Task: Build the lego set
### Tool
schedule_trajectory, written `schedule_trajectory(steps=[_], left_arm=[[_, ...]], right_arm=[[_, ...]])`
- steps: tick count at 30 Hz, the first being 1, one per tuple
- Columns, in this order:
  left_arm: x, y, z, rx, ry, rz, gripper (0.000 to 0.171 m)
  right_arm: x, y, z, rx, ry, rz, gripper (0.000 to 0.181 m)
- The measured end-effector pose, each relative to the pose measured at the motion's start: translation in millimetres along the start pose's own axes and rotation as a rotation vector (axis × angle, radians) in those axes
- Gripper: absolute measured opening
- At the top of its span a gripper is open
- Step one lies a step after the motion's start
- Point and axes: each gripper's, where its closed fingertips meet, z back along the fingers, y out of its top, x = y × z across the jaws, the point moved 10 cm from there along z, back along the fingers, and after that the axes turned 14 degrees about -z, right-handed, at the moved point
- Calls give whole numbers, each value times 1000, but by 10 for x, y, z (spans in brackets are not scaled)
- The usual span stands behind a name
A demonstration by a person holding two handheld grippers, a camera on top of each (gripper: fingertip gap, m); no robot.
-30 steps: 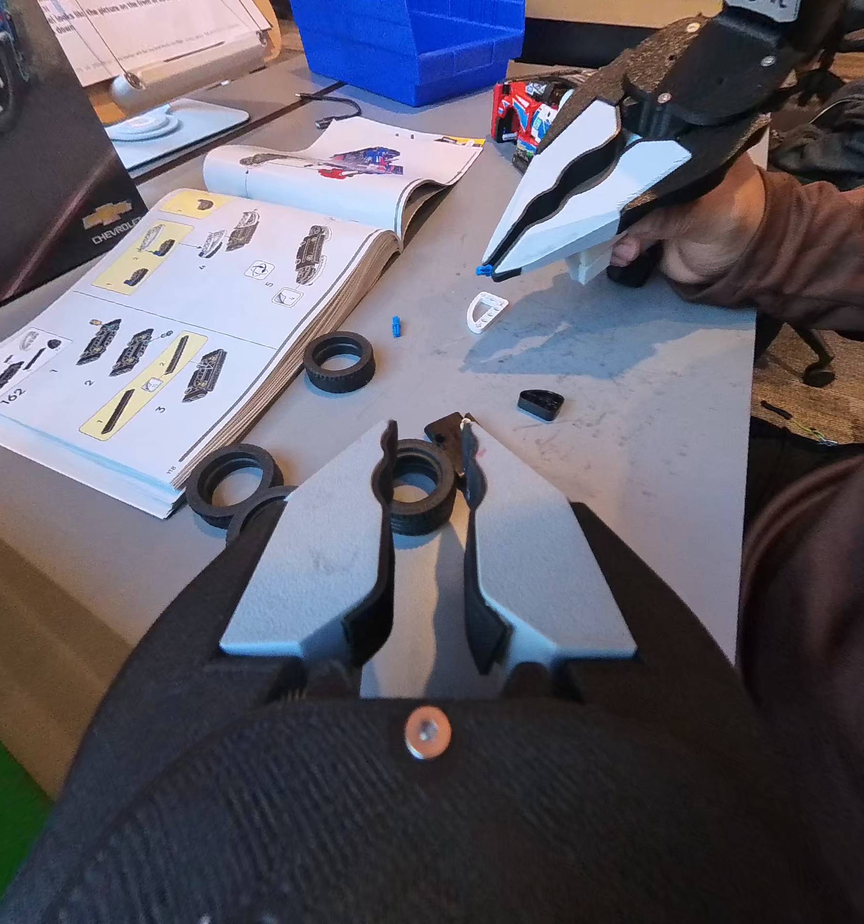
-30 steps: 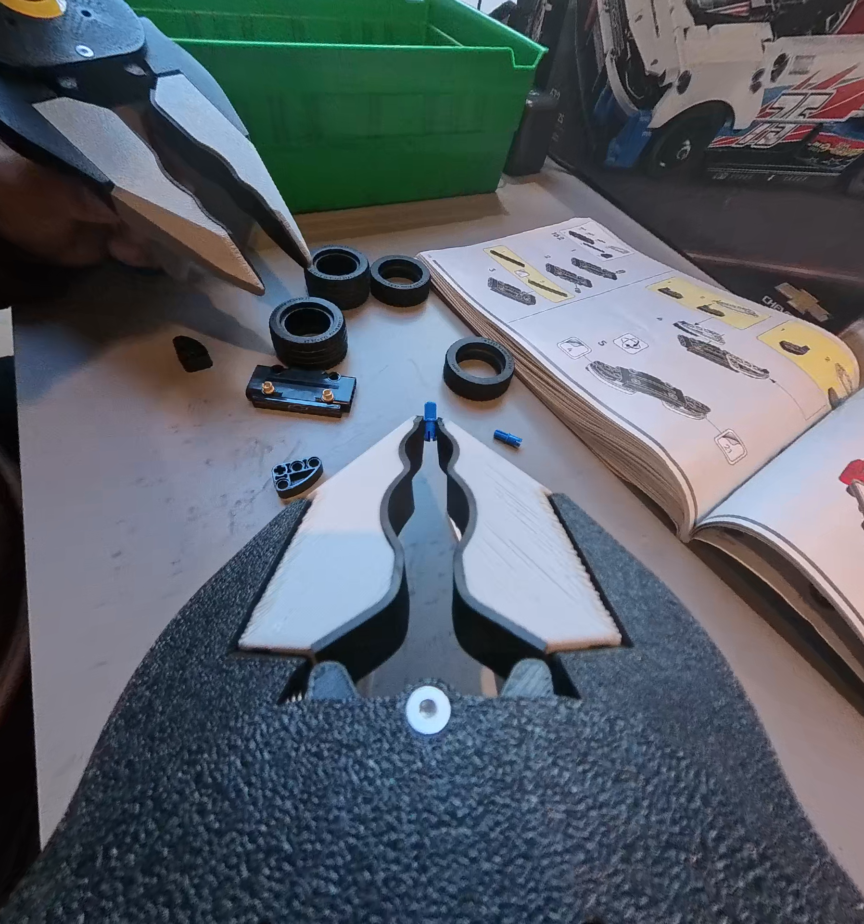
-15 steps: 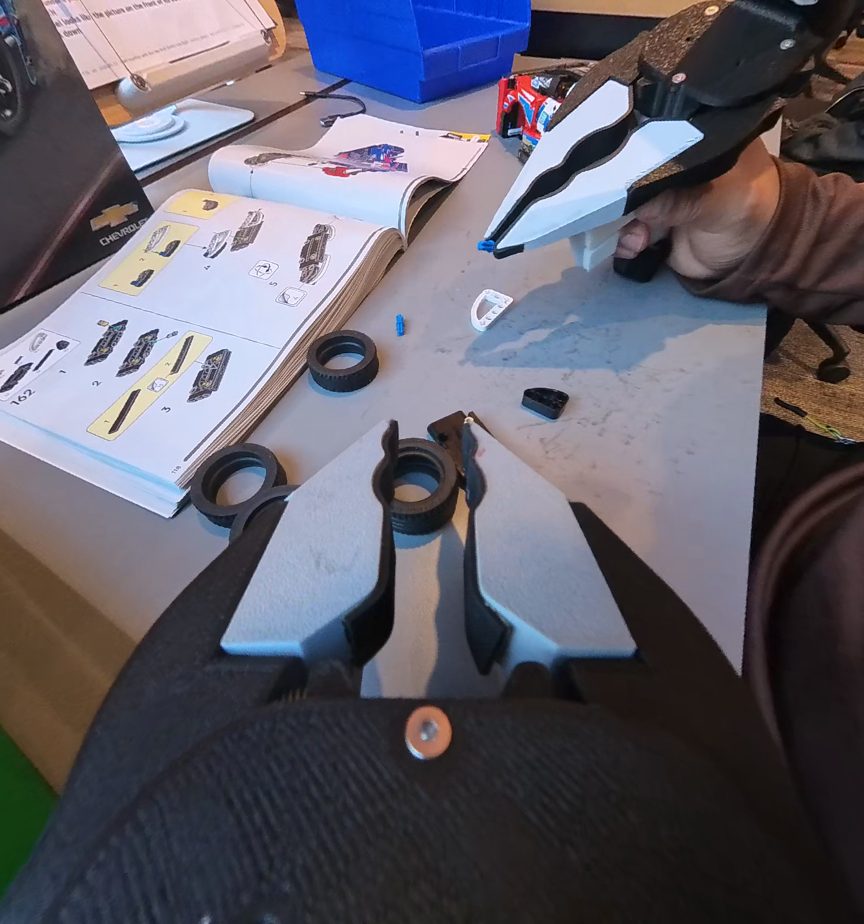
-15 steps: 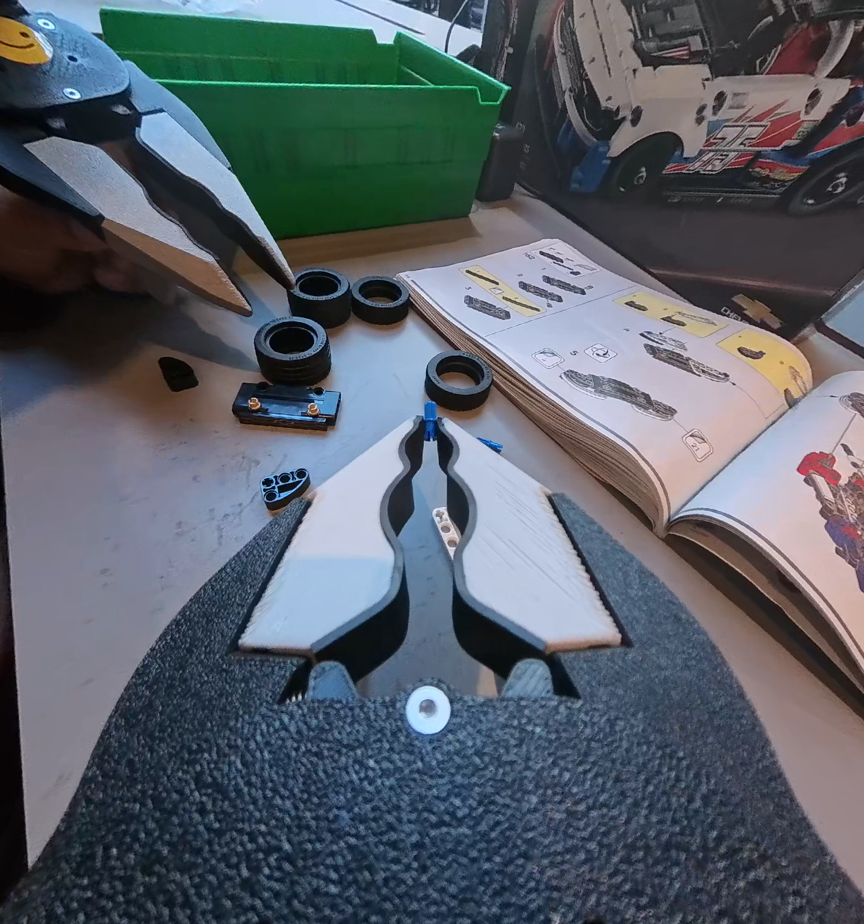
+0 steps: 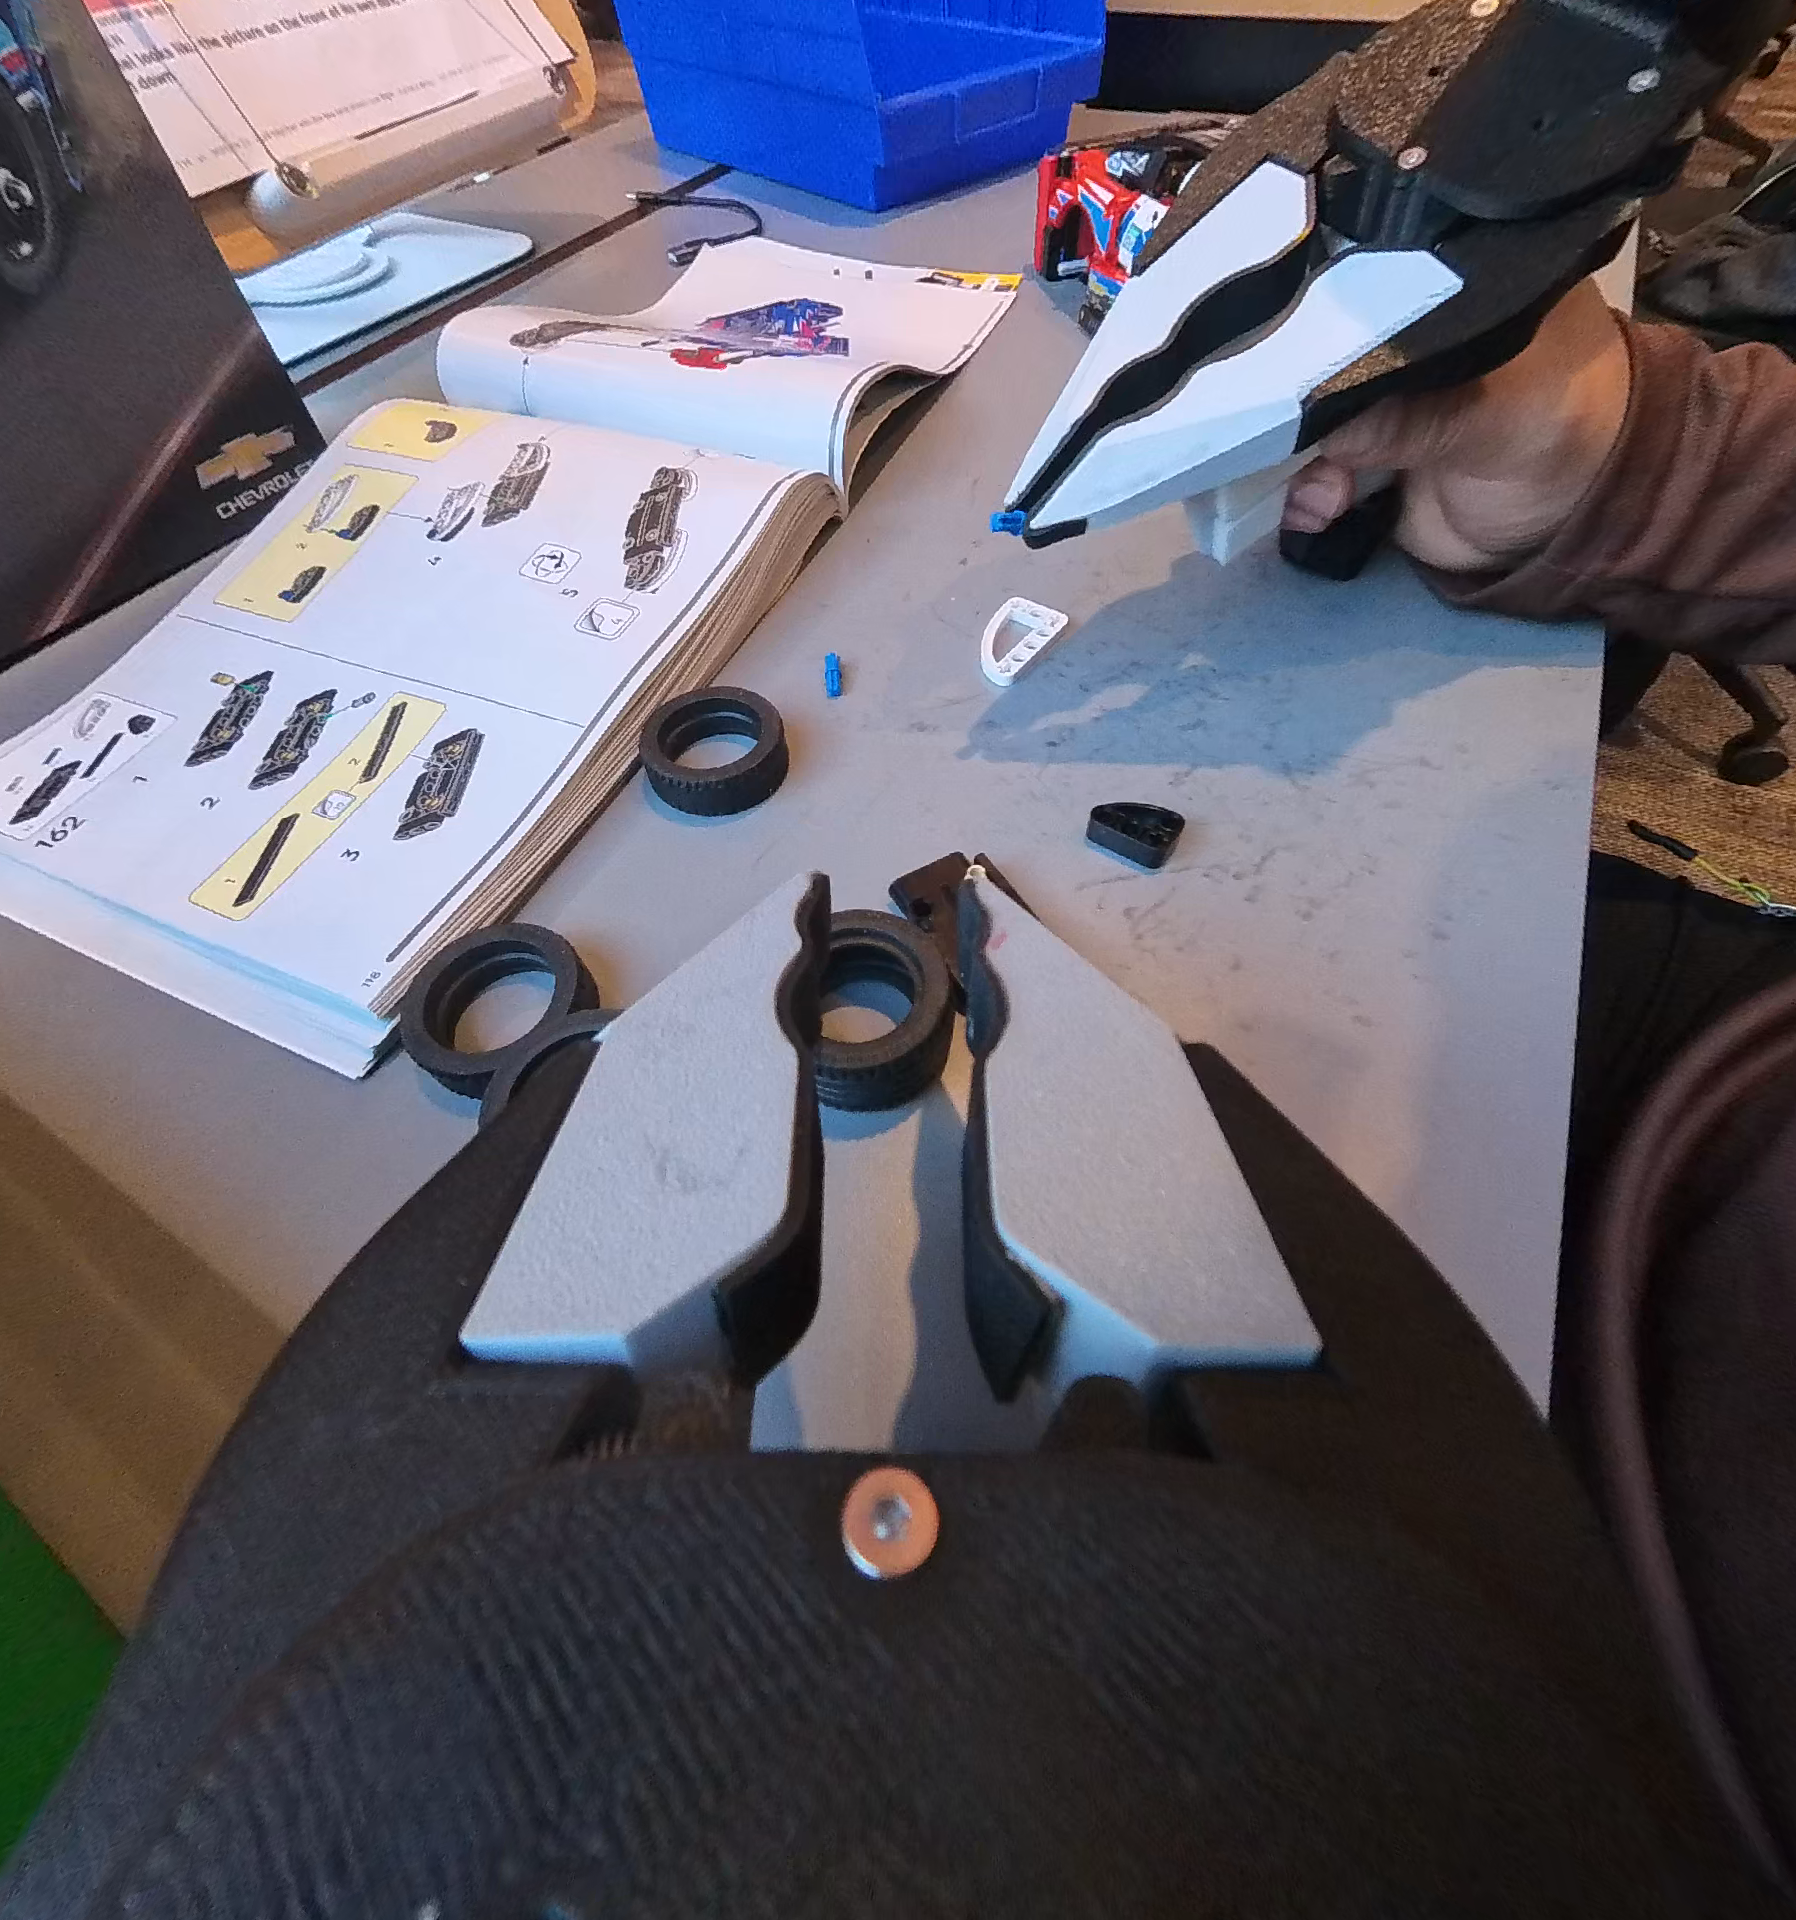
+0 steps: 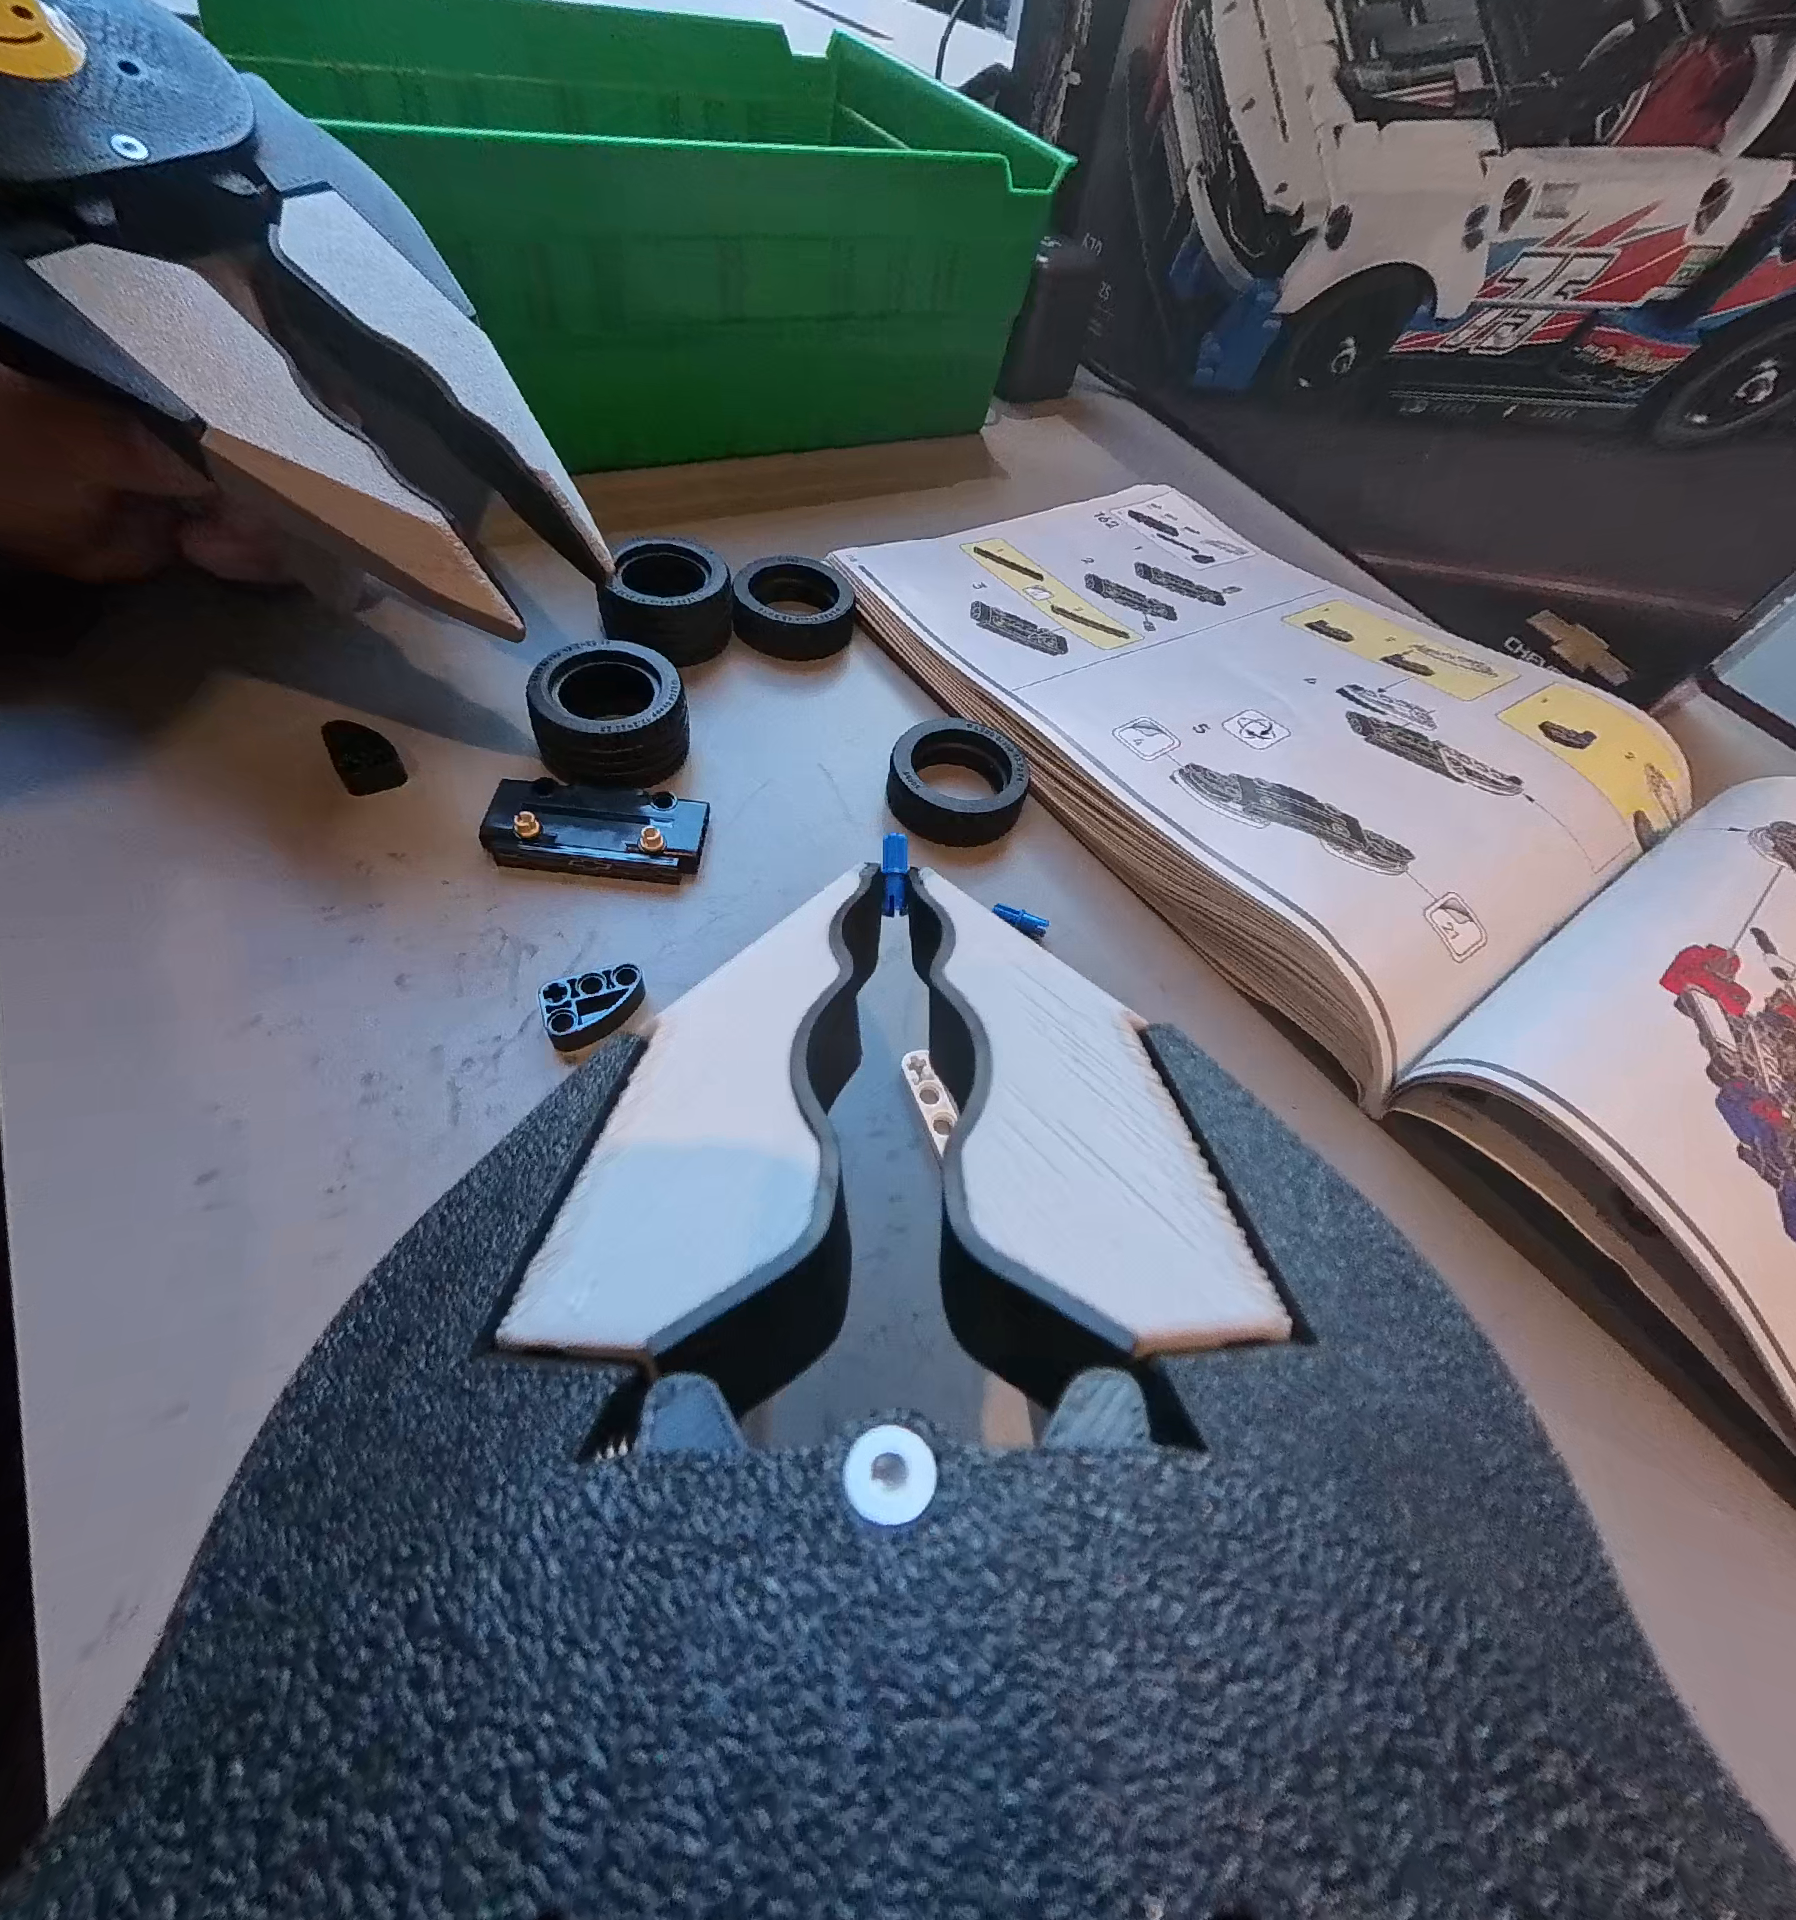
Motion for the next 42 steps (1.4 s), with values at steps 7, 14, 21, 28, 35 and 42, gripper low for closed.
schedule_trajectory(steps=[7, 14, 21, 28, 35, 42], left_arm=[[11, 1, -25, -19, -16, -9, 23], [59, 6, -79, -66, -20, -57, 25], [54, 8, -83, -68, -17, -52, 25], [66, 10, -91, -75, -13, -65, 24], [84, 28, -85, -55, -52, -34, 24], [215, 265, -275, -171, -247, -58, 32]], right_arm=[[-7, -1, -4, -5, 10, 3, 4], [-61, -18, -17, -38, 68, 35, 4], [-83, -27, -31, -51, 65, 55, 4], [-90, -28, -30, -53, 68, 57, 4], [-97, -41, 65, -56, 121, -21, 4], [-35, -24, 136, -14, 130, -105, 4]])
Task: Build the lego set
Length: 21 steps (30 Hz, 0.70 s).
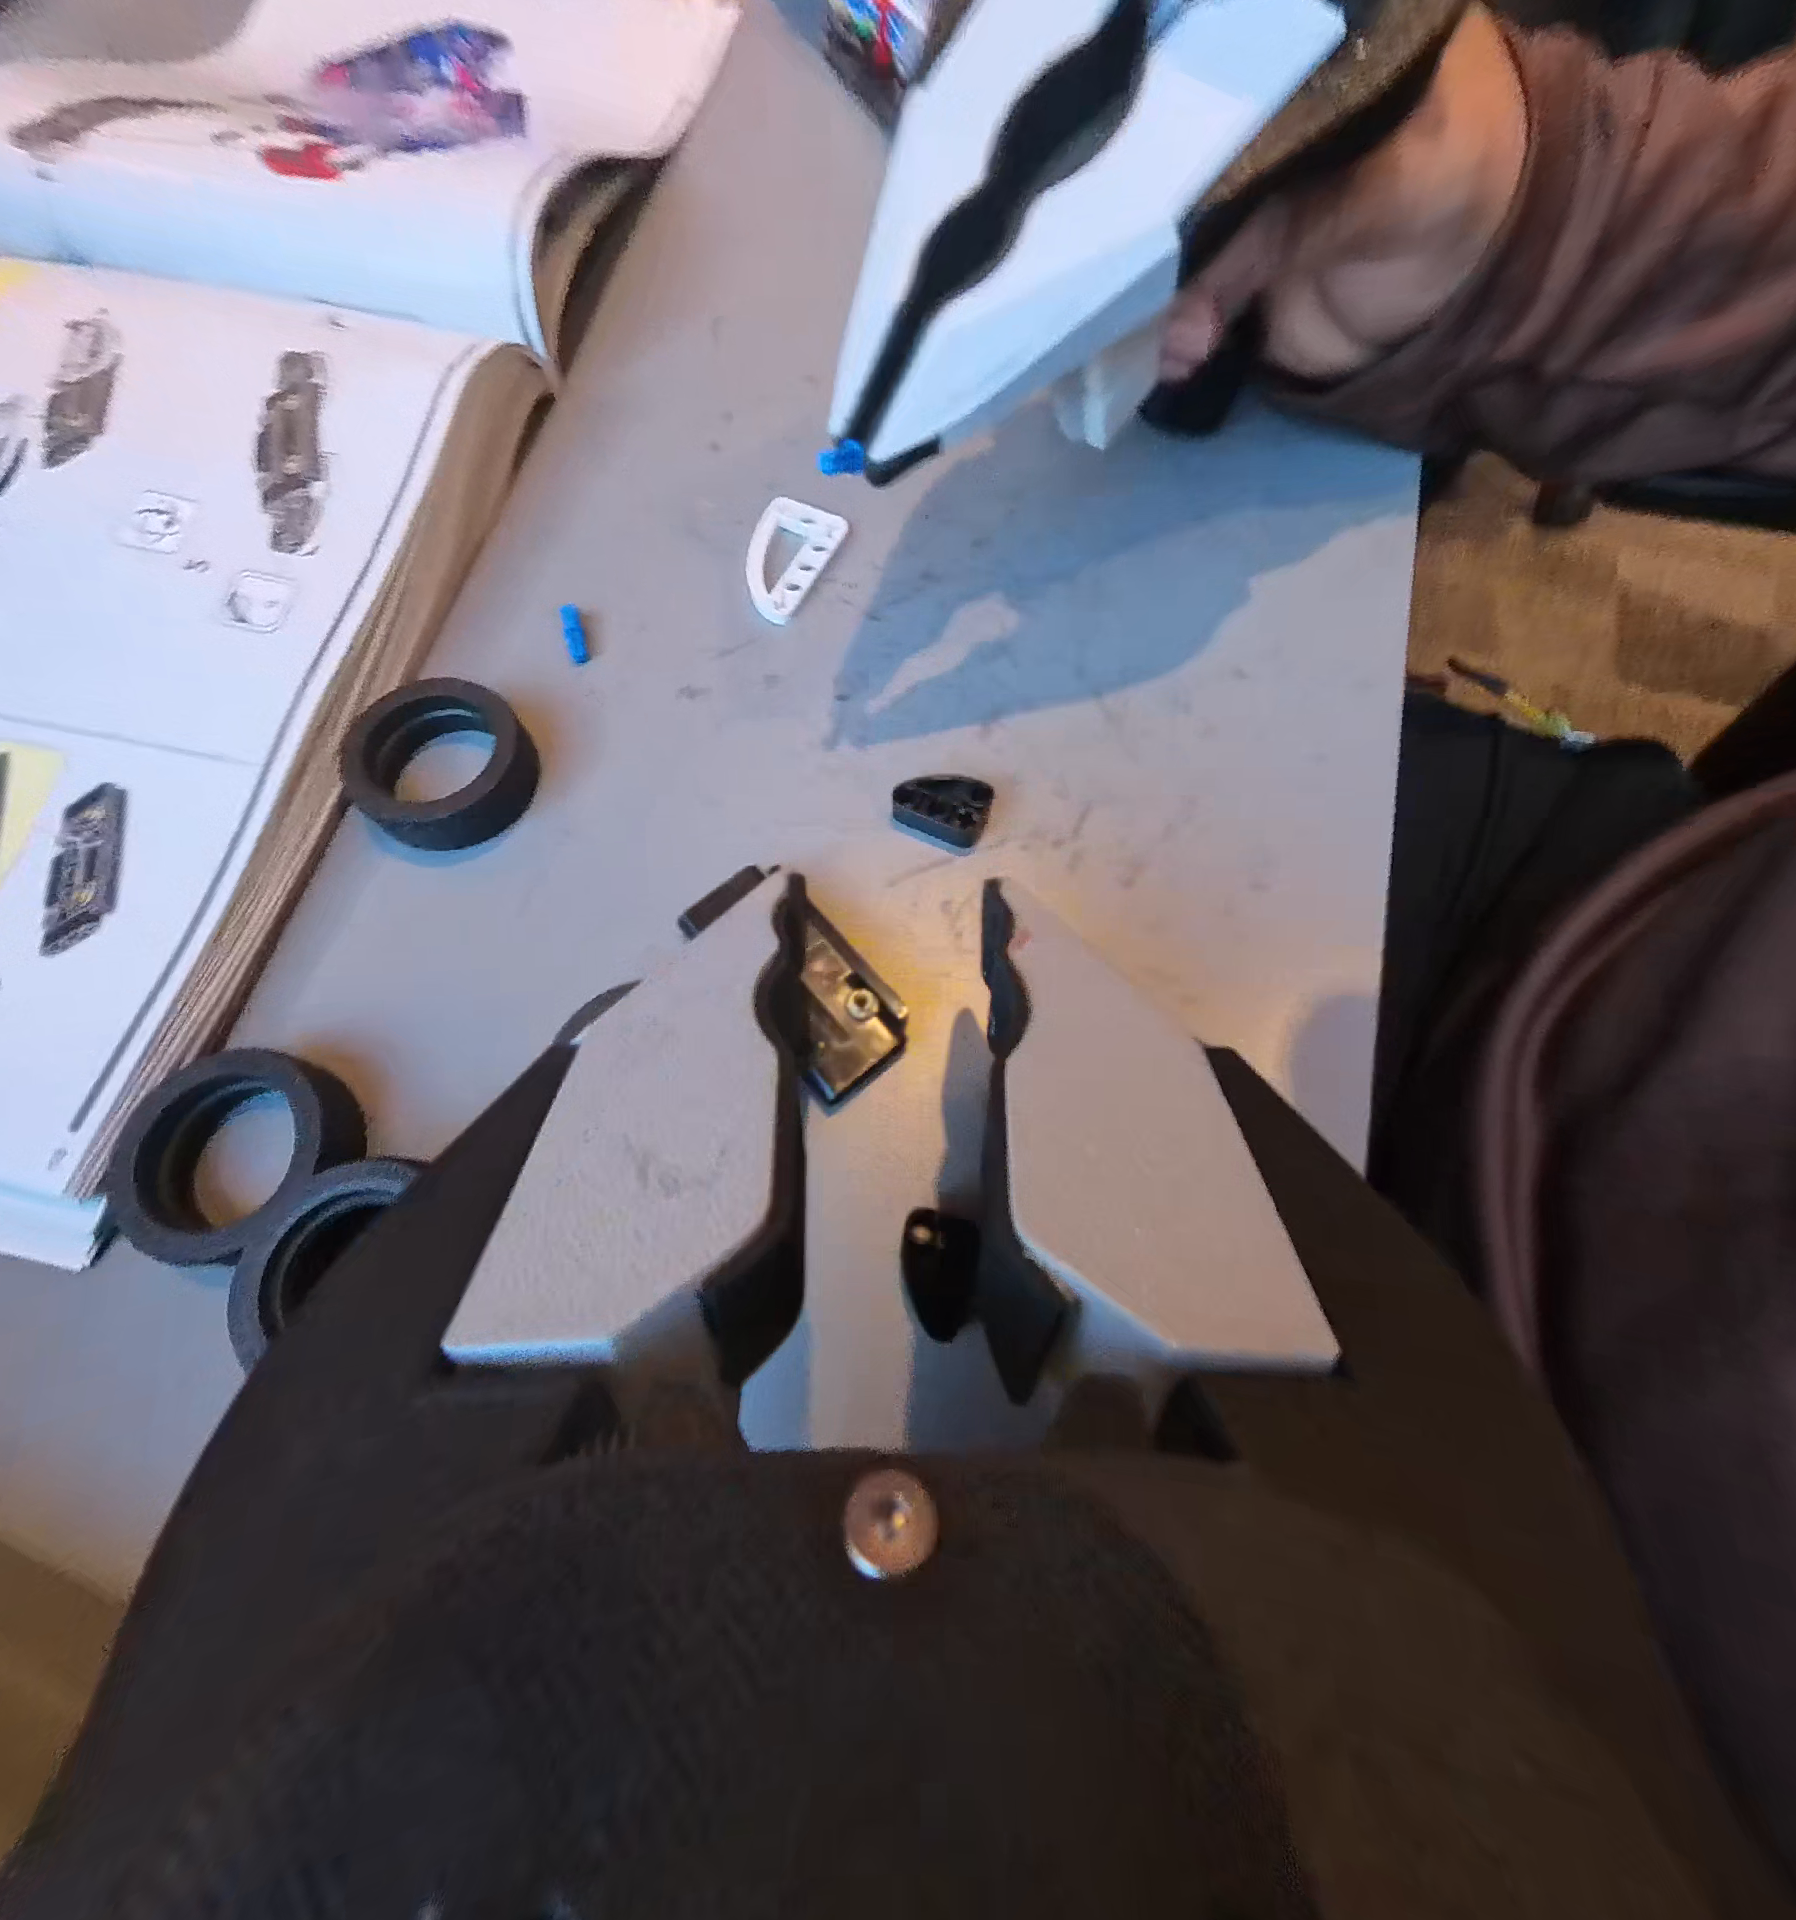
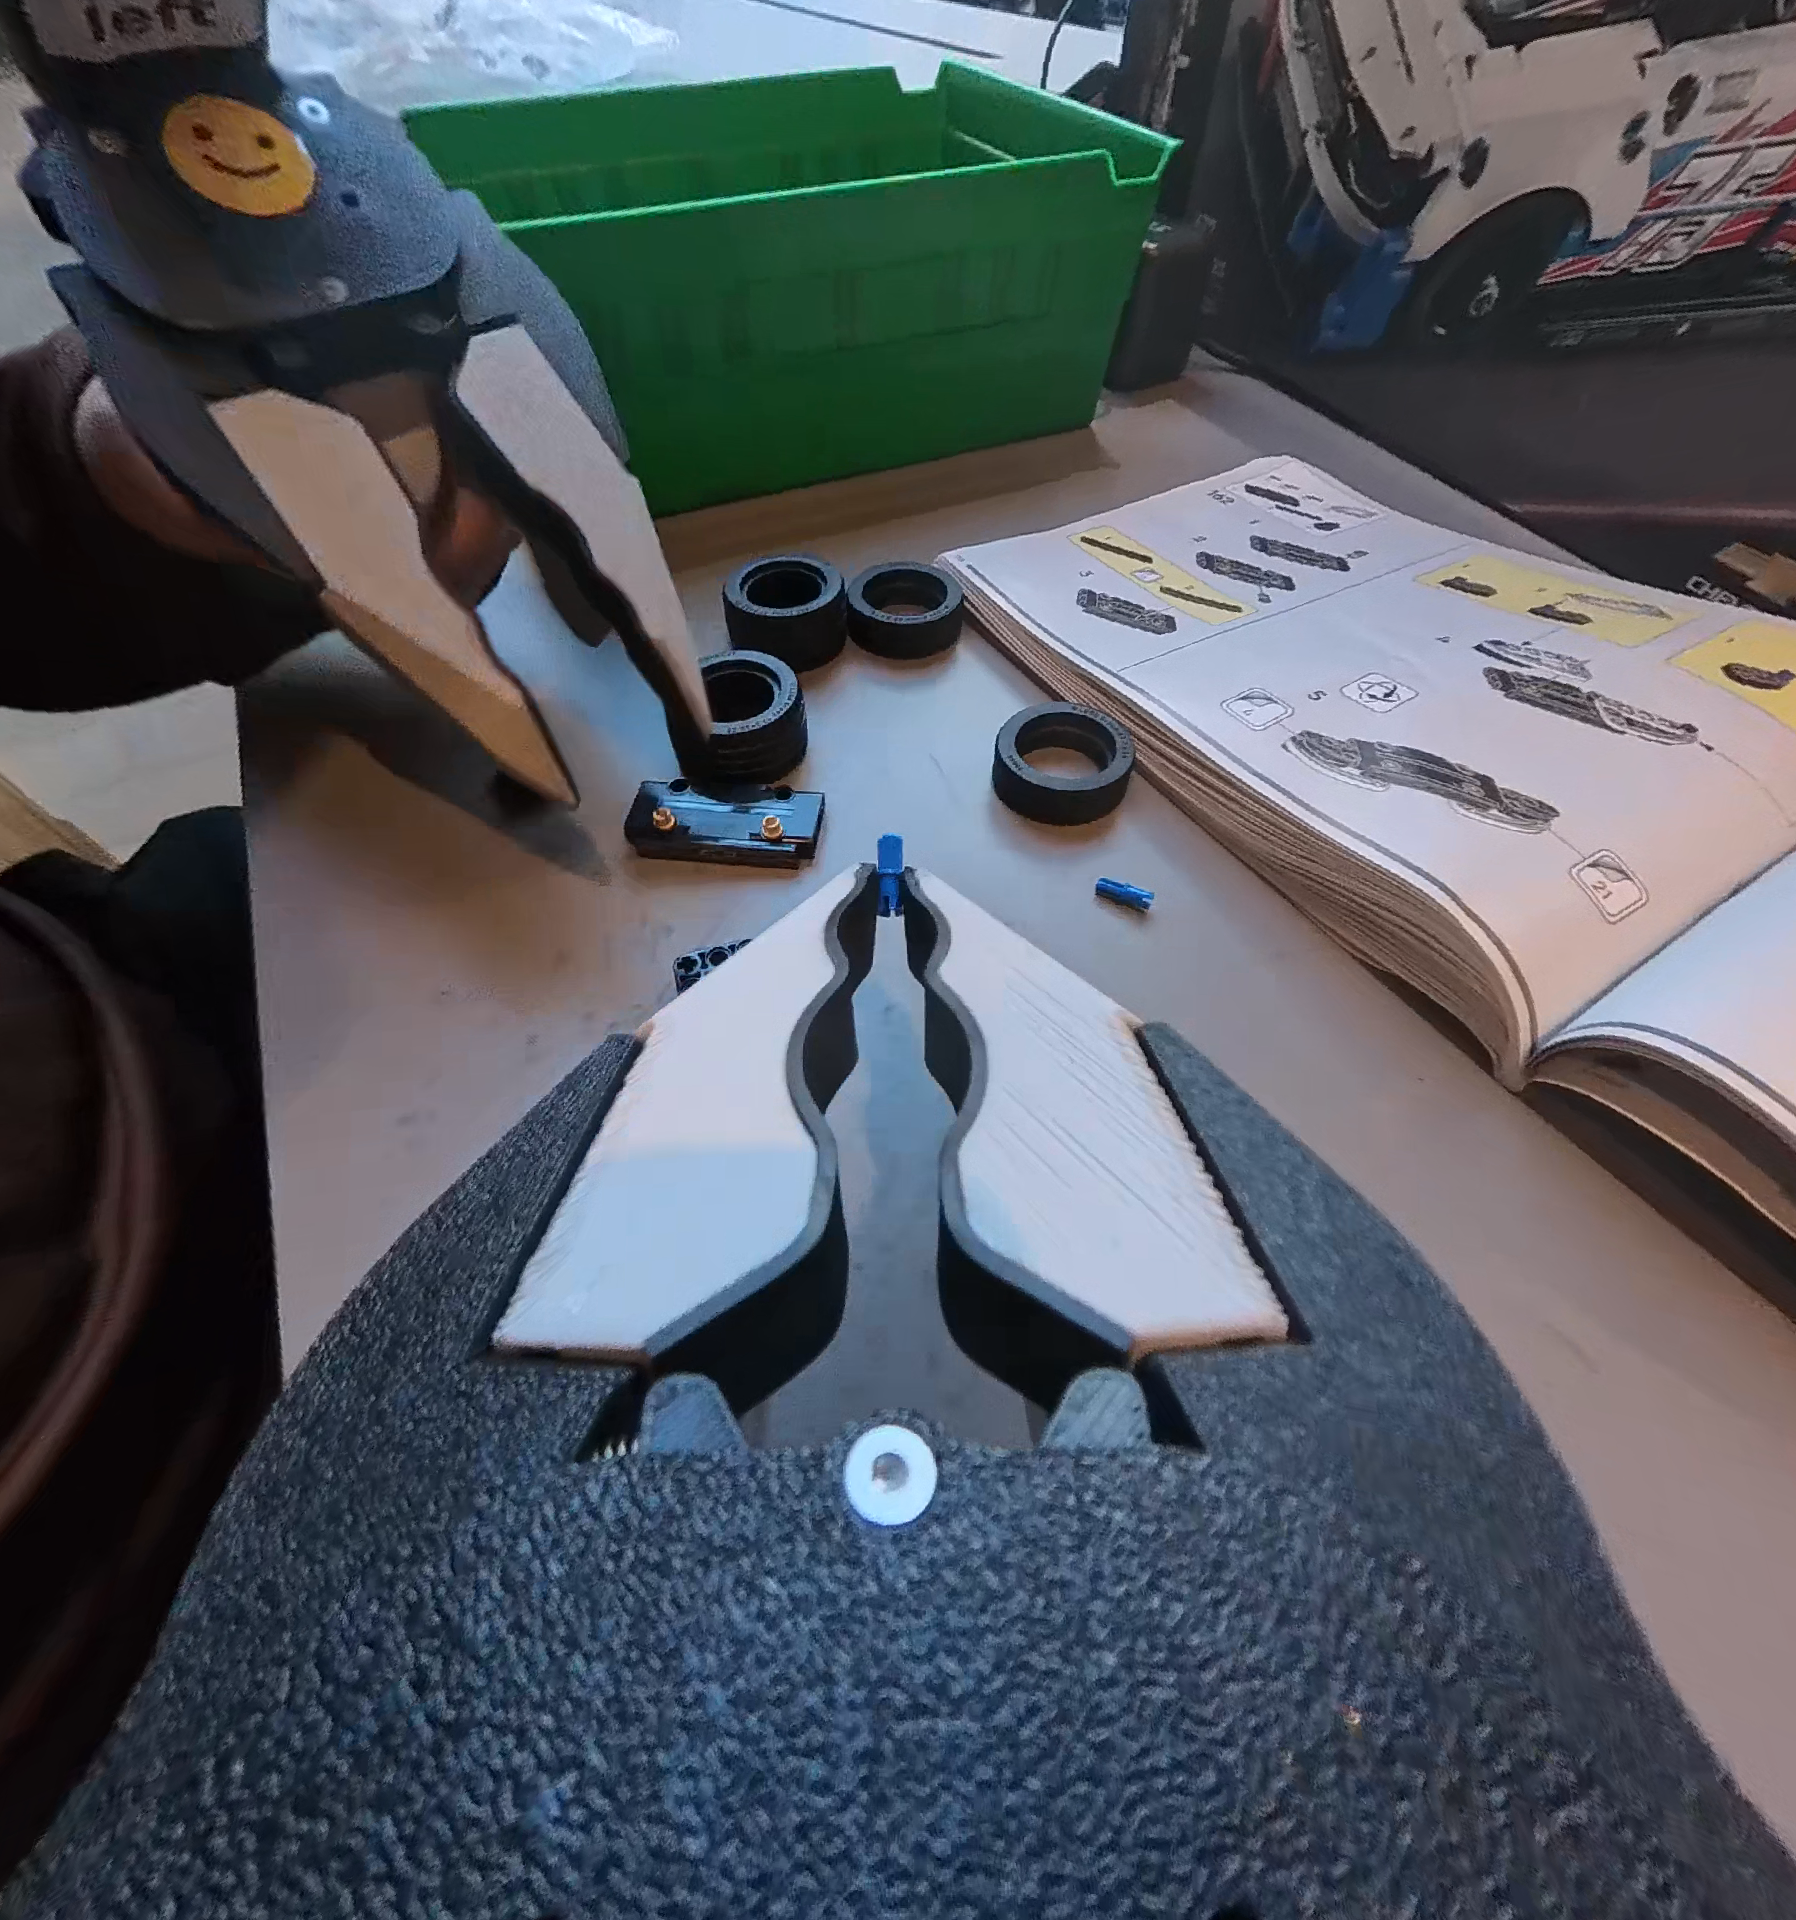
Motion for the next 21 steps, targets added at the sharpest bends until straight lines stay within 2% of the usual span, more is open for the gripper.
schedule_trajectory(steps=[7, 10, 13, 16, 18, 21], left_arm=[[73, 171, -265, -164, -65, -85, 31], [92, 272, -375, -178, -62, -123, 30], [97, 284, -496, -250, -60, -160, 30], [136, 259, -586, -293, -80, -190, 27], [162, 279, -612, -277, -91, -199, 24], [177, 302, -630, -283, -87, -209, 24]], right_arm=[[60, 20, 48, 44, 17, -60, 4], [53, 27, 67, 69, 24, -74, 4], [-15, 36, 29, 83, 61, -88, 4], [-112, 42, -49, 78, 39, -35, 4], [-180, 48, -78, 103, -16, 15, 4], [-307, 39, -125, 99, -11, 64, 4]])
